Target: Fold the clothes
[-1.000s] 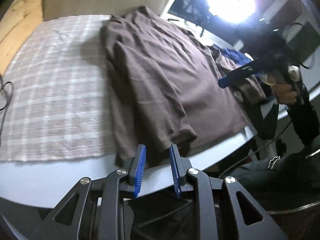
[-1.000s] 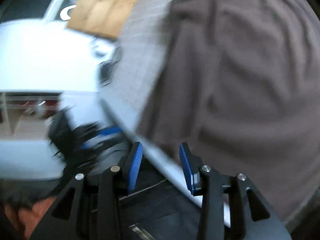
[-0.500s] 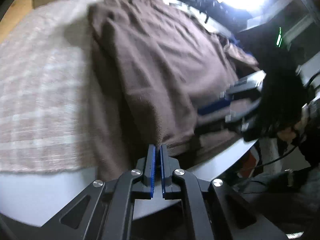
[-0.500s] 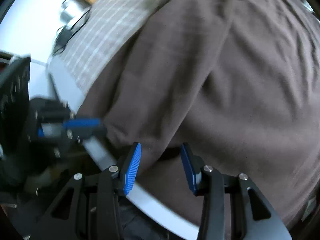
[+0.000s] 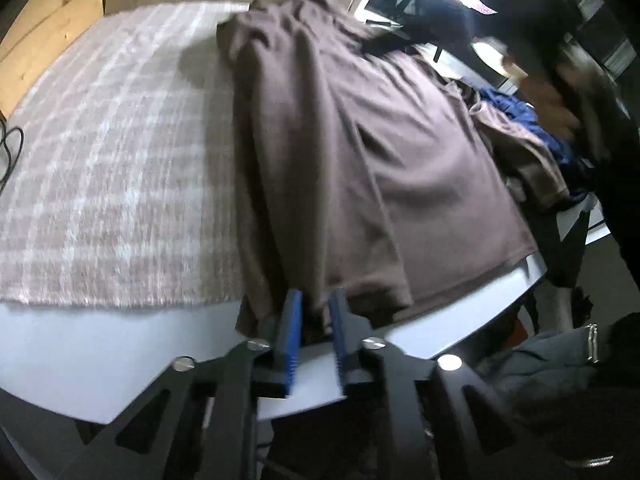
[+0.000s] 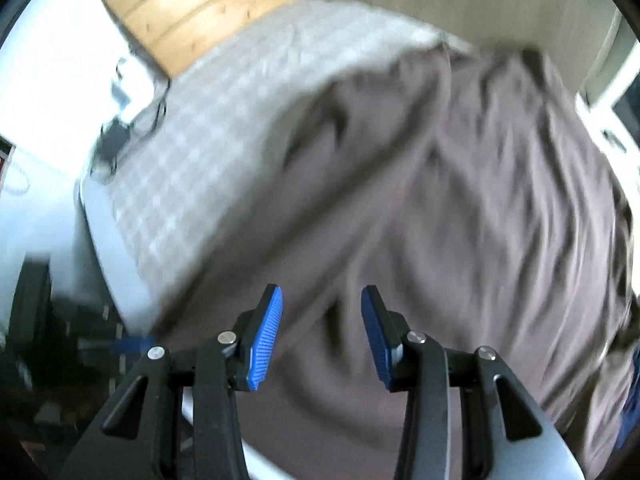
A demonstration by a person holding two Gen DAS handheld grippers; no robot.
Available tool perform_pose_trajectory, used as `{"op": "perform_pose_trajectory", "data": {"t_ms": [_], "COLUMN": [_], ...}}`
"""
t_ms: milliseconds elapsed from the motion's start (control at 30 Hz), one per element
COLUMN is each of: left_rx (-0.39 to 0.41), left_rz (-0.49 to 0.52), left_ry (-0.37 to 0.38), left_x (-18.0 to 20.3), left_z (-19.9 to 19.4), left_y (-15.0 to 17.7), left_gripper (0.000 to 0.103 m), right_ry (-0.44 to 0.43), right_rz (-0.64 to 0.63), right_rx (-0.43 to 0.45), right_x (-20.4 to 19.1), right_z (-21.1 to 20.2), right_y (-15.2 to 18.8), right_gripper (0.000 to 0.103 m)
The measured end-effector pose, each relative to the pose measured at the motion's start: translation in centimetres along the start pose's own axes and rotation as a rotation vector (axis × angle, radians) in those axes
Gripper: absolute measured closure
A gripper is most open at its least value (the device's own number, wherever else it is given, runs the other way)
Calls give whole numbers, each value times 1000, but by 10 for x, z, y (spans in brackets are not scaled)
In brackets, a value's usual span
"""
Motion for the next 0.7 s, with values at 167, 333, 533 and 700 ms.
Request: {"op": "perform_pose_trajectory", "data": {"t_ms": [167, 333, 533, 700], "left_rx": [-2, 1, 19, 76], "left_rz": [20, 45, 10, -92], "left_ry": [20, 14, -40, -41], "left_x": [14, 22, 9, -14], "left_z": [11, 14, -5, -35], "left_y": [-1, 0, -1, -14], "left_gripper": [86, 86, 86, 86], "right_ry": [61, 226, 69, -54], "right_rz": [-101, -221, 4, 151], "right_rx": [26, -121, -75, 149], "right_x": [-31, -37, 14, 75], "right_z": [41, 111, 108, 21], "right_y": [-87, -104, -120, -126], "right_gripper": [61, 61, 63, 61]}}
Point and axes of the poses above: each gripper's, at about its wrist camera, not at the fingertips, and z roughly the way its jaws point, x to its right, y to its underside, the point moved 8 cm from there along z, roughly the way its jaws point, and after that the axes turned 5 degrees about x, right-handed, at the moved point
